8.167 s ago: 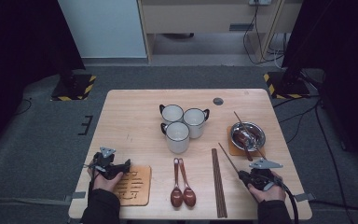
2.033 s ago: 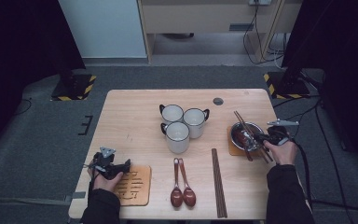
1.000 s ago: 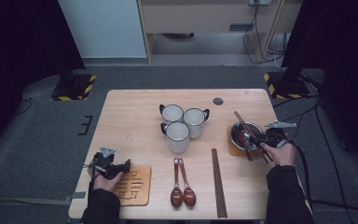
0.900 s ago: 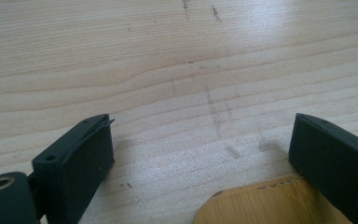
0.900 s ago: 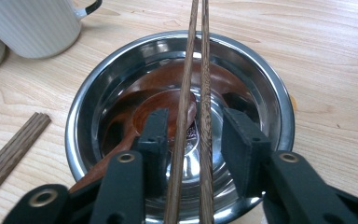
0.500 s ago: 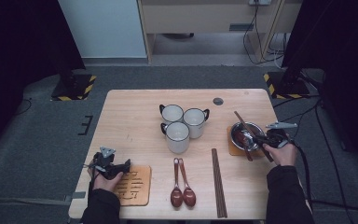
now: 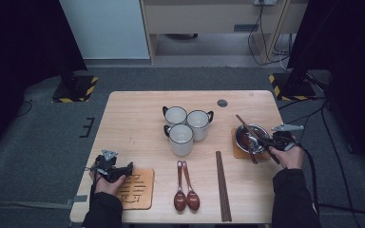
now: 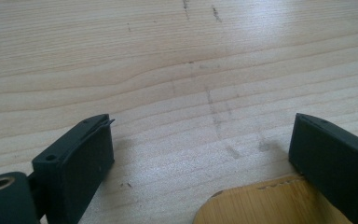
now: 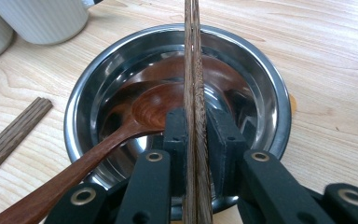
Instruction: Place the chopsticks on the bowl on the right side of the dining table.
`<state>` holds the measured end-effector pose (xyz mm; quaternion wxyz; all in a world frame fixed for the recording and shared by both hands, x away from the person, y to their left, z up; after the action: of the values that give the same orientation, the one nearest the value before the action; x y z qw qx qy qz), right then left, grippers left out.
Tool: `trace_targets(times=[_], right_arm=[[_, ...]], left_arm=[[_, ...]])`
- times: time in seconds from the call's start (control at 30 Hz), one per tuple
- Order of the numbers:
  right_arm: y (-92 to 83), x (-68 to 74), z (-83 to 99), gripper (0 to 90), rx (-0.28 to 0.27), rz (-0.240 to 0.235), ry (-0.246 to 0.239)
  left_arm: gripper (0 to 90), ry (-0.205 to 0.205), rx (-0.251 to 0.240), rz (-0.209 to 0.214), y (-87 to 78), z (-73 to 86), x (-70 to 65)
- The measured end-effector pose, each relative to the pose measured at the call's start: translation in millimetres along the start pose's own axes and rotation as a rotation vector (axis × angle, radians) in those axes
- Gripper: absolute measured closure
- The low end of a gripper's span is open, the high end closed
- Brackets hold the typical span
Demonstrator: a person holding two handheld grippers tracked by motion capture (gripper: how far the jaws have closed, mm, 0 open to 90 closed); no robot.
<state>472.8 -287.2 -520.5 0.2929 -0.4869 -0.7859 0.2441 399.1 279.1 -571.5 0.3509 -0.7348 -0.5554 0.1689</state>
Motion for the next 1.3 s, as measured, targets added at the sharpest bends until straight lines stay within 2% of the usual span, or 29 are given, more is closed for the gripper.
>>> trace_targets(times=[0.47, 0.6, 0.77, 1.0, 1.3], right_arm=[[0.6, 3.0, -0.1, 77.0, 0.013, -0.011, -0.017], [-1.3, 4.0, -1.6, 70.7, 0.000, -0.012, -0.001], [-6.8, 4.6, -4.5, 68.1, -0.024, -0.014, 0.005], [-18.2, 9.1, -7.7, 67.4, -0.071, -0.017, 0.011], [-34.8, 16.3, -0.4, 68.8, -0.093, -0.015, 0.014]], left_arm=[[5.5, 0.000, 0.000, 0.000, 0.0, 0.0, 0.0], [5.5, 0.000, 0.000, 0.000, 0.0, 0.0, 0.0], [5.5, 0.000, 0.000, 0.000, 0.0, 0.0, 0.0], [5.5, 0.000, 0.000, 0.000, 0.0, 0.0, 0.0], [5.5, -0.001, 0.000, 0.000, 0.0, 0.0, 0.0]])
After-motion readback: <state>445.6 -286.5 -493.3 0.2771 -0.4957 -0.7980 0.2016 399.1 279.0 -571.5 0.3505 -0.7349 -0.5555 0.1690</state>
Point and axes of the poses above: each handheld gripper's, and its own axes: y roughly forward along the jaws, z roughly out of its underside, x roughly to its left, the point moved 5 cm from there along y, roughly forward along the jaws, and after that the axes turned 11 degrees about y, right-handed, at the moved point
